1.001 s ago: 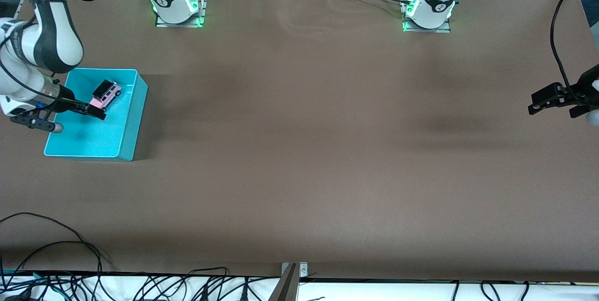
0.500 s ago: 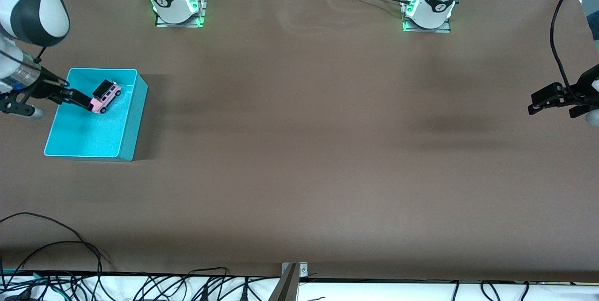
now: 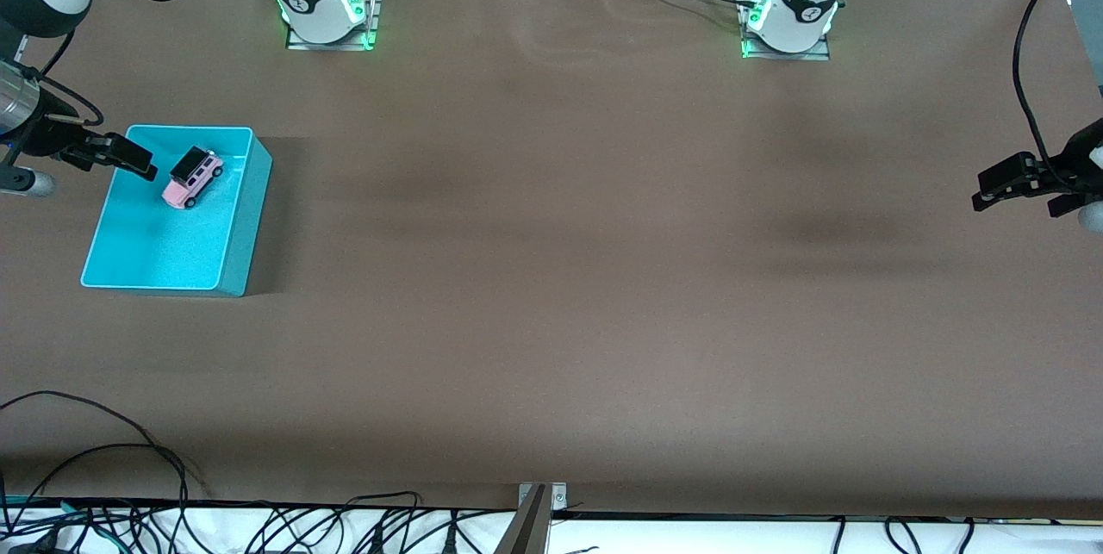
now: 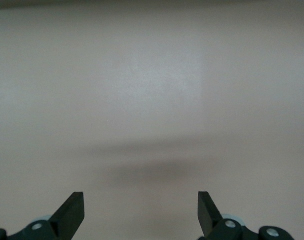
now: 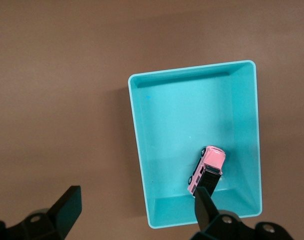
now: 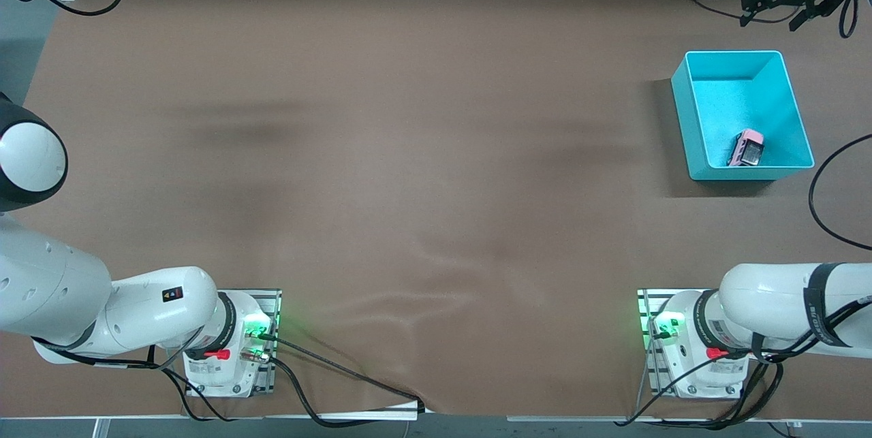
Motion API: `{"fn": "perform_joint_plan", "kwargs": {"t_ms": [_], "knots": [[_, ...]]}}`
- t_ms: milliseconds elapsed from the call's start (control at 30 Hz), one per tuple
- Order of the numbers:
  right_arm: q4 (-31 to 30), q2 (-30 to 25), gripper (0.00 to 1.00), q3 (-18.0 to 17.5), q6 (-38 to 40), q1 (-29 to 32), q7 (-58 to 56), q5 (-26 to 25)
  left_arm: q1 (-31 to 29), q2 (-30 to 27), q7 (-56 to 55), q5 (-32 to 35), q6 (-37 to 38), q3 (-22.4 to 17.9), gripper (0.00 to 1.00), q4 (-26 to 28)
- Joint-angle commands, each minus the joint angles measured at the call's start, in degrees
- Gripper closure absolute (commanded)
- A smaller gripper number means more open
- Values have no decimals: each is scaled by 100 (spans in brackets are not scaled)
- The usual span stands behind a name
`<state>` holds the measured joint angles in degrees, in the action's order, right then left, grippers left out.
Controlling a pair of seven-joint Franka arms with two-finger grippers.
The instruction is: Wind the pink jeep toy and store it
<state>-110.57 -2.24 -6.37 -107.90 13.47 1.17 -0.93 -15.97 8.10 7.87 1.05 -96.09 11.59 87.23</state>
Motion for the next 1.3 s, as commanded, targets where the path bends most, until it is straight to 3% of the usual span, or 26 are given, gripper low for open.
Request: {"fn": "perform_joint_plan", "kwargs": {"t_ms": [0, 200, 500, 801, 1101, 1268], "knots": [[185, 58, 0, -57, 234, -2, -21, -30, -11, -98, -48, 80, -32, 18, 0, 110], [615, 136, 0, -163, 805, -46, -30, -21, -11, -98, -48, 80, -24, 18, 0, 110], [607, -56, 0, -145, 1034, -441, -21, -21, -11, -98, -48, 80, -32, 18, 0, 110], [747, -417, 0, 267, 1526, -951, -82, -21, -11, -98, -48, 80, -32, 18, 0, 110], [1345, -391, 0, 338, 2177, -977, -477, -21, -11, -81, -48, 80, -32, 18, 0, 110], [1415, -400, 0, 750, 2204, -1179, -627, -12, -11, -81, -48, 80, -32, 18, 0, 110]]}}
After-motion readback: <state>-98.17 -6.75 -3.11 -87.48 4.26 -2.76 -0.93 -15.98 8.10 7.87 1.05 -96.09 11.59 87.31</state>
